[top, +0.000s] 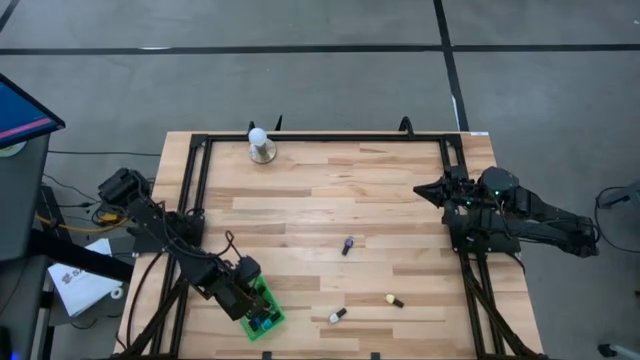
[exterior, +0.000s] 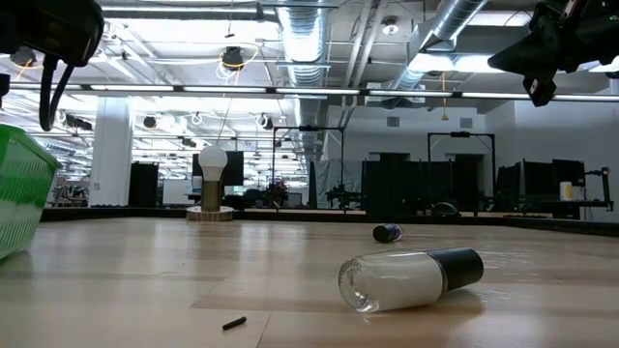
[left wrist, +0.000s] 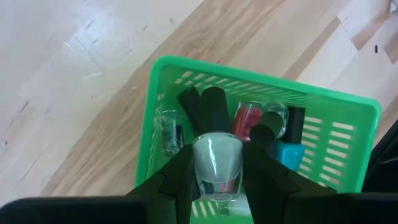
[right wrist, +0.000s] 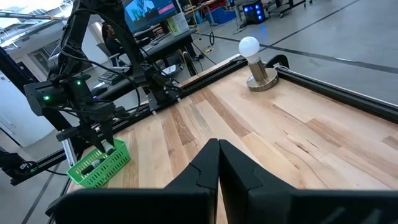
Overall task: Pick & Place Nail Polish
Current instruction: Put the top black white nail polish into the green basket, then put the black violet nail polish bottle into the green basket
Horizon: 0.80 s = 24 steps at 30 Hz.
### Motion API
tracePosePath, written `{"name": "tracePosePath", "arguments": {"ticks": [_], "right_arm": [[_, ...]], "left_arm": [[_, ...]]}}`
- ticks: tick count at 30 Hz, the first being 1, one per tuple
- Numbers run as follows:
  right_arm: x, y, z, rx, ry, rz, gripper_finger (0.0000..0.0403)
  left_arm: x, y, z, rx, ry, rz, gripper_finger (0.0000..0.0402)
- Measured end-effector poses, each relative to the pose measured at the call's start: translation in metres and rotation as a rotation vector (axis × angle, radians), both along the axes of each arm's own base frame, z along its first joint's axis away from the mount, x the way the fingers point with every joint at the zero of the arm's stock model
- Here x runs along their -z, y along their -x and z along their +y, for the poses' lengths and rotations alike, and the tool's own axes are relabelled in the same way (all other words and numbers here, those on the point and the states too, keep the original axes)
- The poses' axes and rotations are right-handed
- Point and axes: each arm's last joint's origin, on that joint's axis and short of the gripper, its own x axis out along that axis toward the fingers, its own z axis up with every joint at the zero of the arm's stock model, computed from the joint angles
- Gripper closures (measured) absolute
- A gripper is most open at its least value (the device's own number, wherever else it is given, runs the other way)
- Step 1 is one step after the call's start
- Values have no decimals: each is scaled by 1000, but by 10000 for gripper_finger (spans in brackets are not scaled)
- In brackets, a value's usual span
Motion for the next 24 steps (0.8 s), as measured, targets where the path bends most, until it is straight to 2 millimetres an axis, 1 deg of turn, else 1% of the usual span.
{"name": "tracePosePath", "arguments": {"ticks": [5, 11, 20, 24], "right_arm": [[0, 0, 0, -1, 4, 1, 403], [0, 0, 0, -1, 4, 1, 403], [0, 0, 0, -1, 4, 1, 403], [0, 0, 0, -1, 5, 1, 403]], "left_arm": [[0, 0, 0, 5, 11, 9, 291], [0, 0, 0, 7, 12, 9, 267], [0, 0, -1, 9, 13, 9, 246], [-3, -3, 1, 0, 36, -12, 230]]}}
